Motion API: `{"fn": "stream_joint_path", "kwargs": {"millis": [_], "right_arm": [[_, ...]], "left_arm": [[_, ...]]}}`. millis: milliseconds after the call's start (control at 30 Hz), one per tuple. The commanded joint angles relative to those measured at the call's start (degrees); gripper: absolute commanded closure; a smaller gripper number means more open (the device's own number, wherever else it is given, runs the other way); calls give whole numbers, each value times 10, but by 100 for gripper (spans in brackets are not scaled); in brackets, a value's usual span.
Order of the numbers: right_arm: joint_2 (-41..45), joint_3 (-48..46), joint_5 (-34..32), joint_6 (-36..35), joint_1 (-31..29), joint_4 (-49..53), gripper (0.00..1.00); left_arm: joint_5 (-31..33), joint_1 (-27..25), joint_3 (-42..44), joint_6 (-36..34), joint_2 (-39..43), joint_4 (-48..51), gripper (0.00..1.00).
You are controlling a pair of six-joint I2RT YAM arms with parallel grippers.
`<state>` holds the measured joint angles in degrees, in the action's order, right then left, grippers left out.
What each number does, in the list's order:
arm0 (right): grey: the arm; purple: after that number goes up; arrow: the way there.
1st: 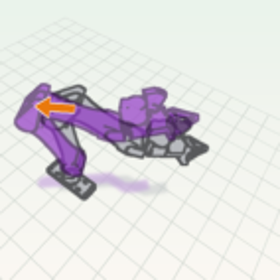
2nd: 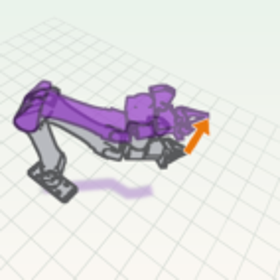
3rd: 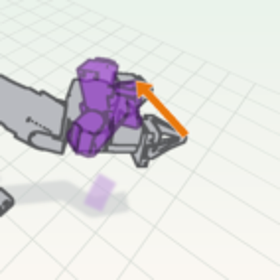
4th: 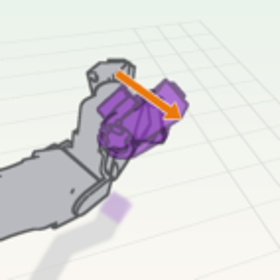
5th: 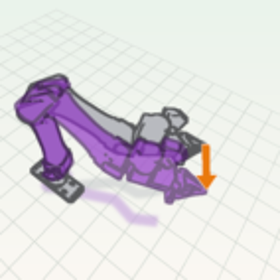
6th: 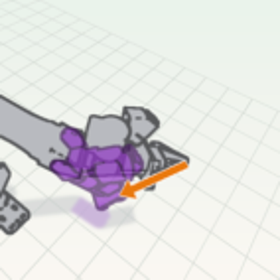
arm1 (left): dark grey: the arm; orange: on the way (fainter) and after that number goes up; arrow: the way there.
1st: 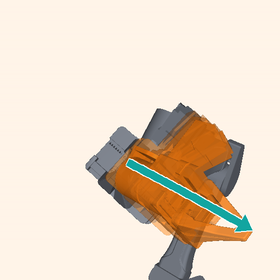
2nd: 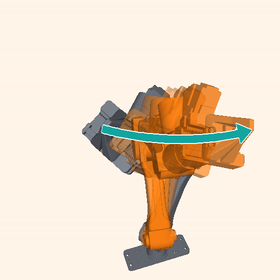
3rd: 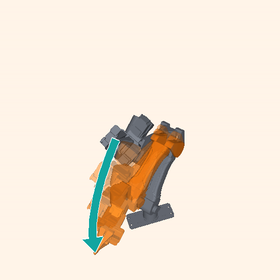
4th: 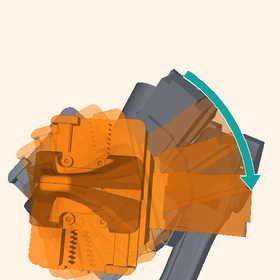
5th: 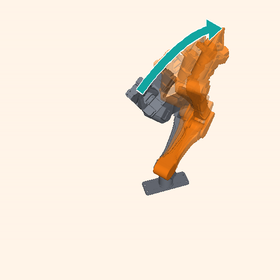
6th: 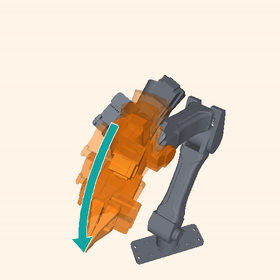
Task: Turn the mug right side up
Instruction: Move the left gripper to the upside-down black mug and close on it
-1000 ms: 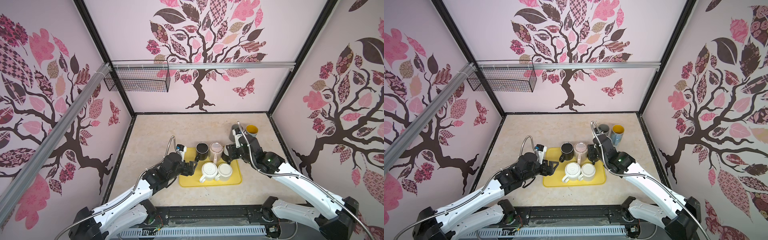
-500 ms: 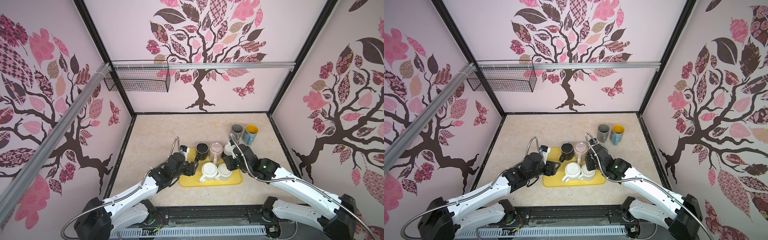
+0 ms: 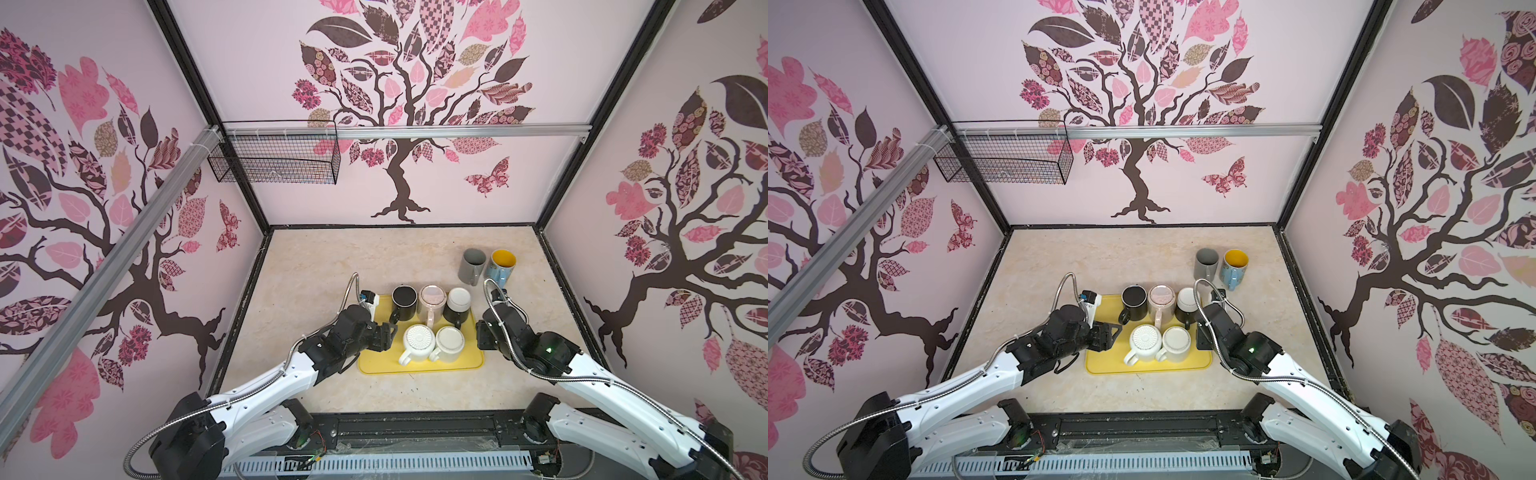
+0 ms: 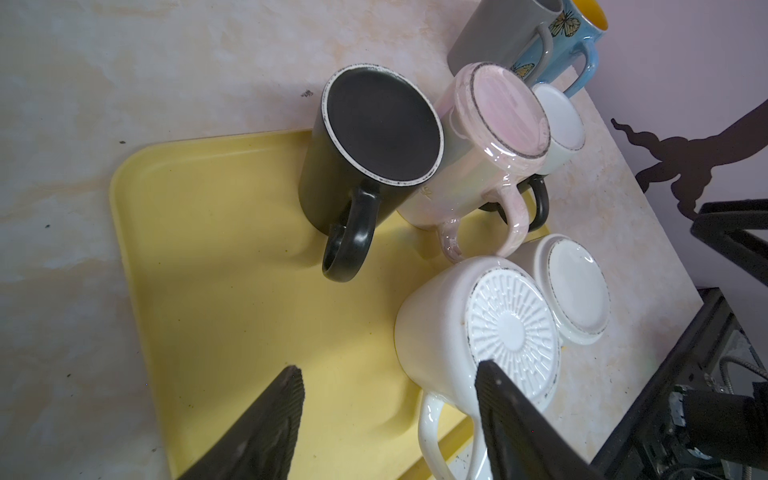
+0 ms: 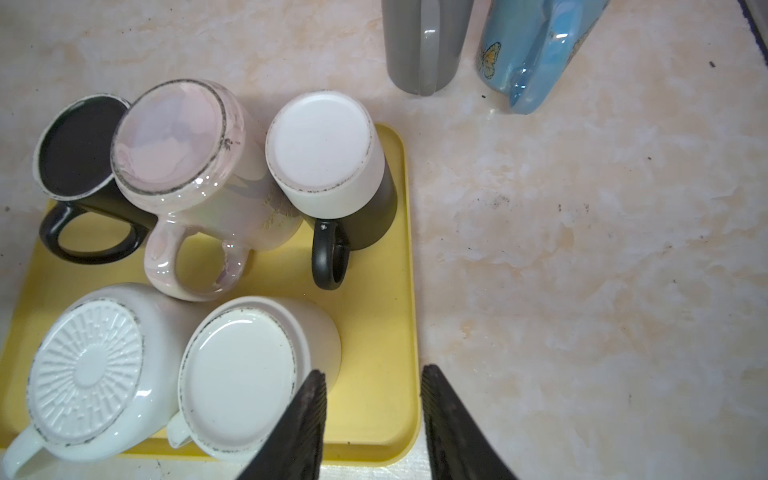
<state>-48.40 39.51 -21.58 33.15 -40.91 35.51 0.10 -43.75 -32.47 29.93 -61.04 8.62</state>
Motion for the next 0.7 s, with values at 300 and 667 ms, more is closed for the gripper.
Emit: {"fn": "stream_joint_path", "kwargs": {"millis": [300, 667], "right_arm": [[5, -60, 80, 45, 3, -116, 59], [-16, -24, 79, 15, 3, -171, 58]], "left_arm": [[37, 9, -83, -39, -72, 3, 32], [23, 22, -131, -52, -162, -14, 36]]}}
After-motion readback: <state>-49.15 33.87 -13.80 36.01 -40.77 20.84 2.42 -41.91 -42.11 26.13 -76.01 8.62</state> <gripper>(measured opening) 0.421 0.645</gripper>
